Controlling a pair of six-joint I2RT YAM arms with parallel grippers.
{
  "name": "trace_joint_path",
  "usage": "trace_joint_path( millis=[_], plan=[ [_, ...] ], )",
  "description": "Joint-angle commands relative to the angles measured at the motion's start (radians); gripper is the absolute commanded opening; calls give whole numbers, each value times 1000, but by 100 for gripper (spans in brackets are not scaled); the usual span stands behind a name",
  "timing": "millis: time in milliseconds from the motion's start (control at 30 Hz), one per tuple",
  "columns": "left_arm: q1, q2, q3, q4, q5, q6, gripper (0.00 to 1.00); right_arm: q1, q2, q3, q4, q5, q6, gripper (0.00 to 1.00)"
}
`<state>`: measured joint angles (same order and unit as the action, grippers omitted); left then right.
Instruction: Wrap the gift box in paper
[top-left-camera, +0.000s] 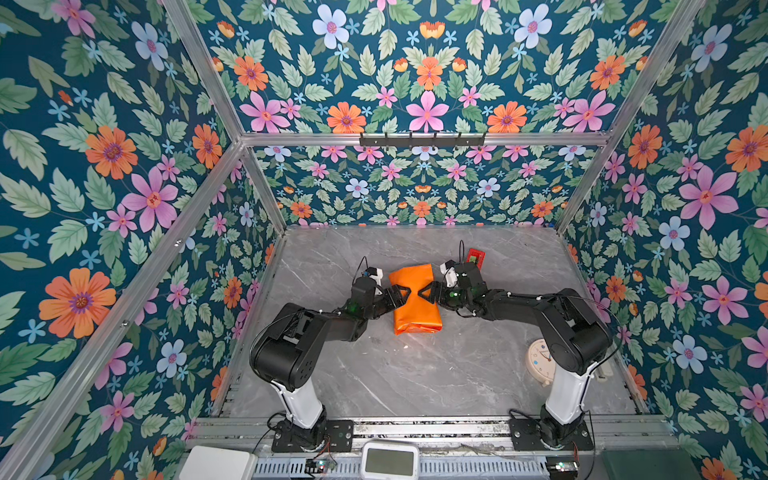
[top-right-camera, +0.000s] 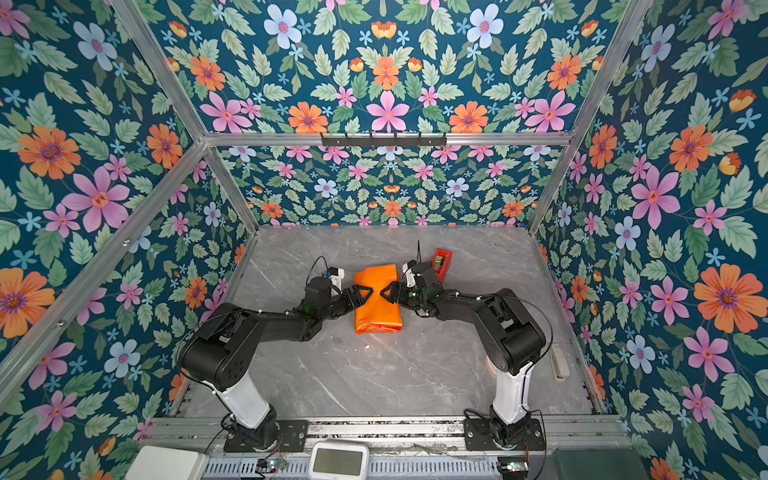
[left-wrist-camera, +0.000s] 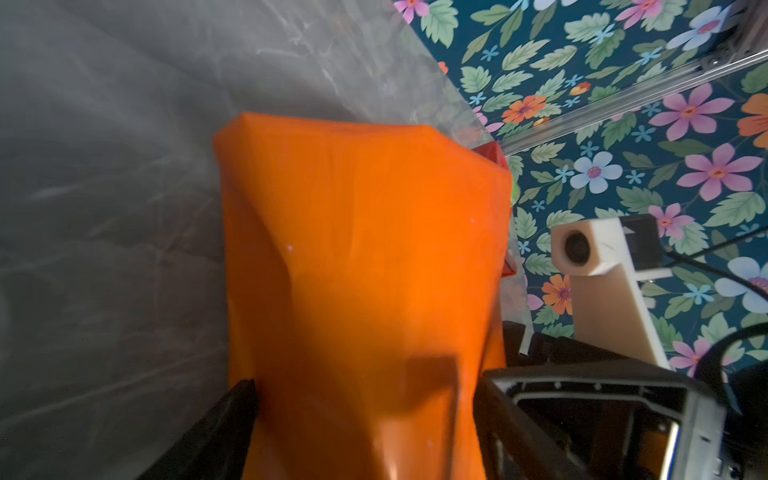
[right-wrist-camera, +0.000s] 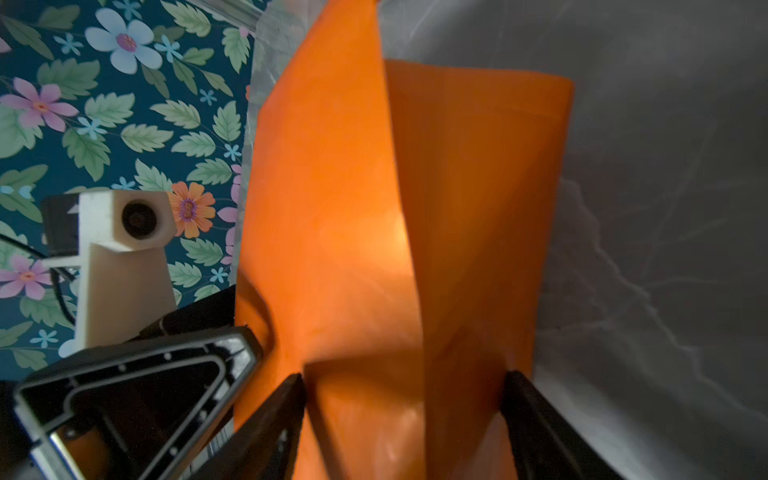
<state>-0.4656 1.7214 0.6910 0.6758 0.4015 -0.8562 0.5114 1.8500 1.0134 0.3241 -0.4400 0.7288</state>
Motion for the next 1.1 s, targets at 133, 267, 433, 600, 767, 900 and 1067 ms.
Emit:
trace_joint_path(
  millis=[133, 267, 433, 600, 767, 900, 1067],
  plan=[
    [-14, -31, 54, 135, 116, -4, 86, 9, -120, -27, 170, -96, -71, 75],
    [-18, -59, 51, 142, 109, 14, 86, 9, -178, -72, 244, -107, -121, 76],
    [-24, -74, 4, 232, 114, 6, 92, 11, -183, -110, 299, -103, -143, 77],
    [-23, -81, -19, 283, 130, -20, 97, 9, -183, -107, 284, -83, -163, 78],
    [-21, -94, -38, 307, 132, -28, 100, 9, -183, -117, 280, -65, -169, 78],
    [-21, -100, -53, 342, 137, -52, 100, 10, -221, -130, 285, -55, -171, 78],
    [-19, -115, -68, 360, 140, -67, 100, 9, -236, -152, 305, -50, -173, 78]
  ],
)
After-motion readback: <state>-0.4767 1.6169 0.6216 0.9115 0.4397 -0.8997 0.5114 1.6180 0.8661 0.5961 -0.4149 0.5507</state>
